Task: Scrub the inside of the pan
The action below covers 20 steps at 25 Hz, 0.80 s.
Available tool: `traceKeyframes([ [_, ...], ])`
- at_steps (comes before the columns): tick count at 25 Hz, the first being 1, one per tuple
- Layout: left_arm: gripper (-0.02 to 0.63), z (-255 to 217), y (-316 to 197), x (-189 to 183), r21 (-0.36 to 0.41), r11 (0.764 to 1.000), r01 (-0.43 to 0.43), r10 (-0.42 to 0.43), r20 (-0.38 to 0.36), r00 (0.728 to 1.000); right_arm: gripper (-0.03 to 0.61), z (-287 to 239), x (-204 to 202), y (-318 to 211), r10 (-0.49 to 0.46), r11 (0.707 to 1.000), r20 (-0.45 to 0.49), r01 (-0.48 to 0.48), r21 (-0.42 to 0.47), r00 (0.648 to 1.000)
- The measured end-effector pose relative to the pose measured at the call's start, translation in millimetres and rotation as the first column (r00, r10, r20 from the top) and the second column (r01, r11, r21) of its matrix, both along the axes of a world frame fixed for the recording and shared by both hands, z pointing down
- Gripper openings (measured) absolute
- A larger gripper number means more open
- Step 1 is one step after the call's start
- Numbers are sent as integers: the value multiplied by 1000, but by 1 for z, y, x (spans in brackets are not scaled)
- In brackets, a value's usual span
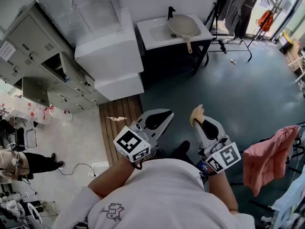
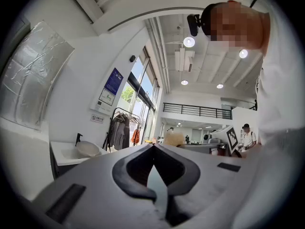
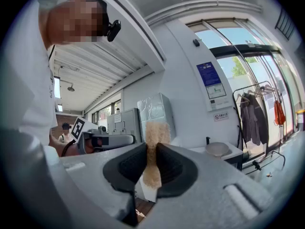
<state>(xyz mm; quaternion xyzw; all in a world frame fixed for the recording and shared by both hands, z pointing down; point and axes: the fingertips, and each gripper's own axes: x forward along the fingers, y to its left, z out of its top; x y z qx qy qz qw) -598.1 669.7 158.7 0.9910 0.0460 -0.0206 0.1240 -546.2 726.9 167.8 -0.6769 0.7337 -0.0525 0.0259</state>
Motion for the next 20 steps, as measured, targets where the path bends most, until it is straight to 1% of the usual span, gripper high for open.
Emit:
traceKeyframes([
  [6,0,7,-3,26,13,1000,-2,2,7,1000,55,8,25,-4,2,1000,-16,-2,-3,1000],
  [10,0,10,5,53,36,998,-51,50,16,999,58,13,54,-3,13,1000,-6,-13,4,1000],
  [14,0,13,7,93,35,998,-52,51,21,998,58,13,91,3,12,1000,1,-12,23,1000],
  [20,0,15,17,171,35,998,-50,48,33,998,60,10,163,19,0,1000,2,0,29,1000],
])
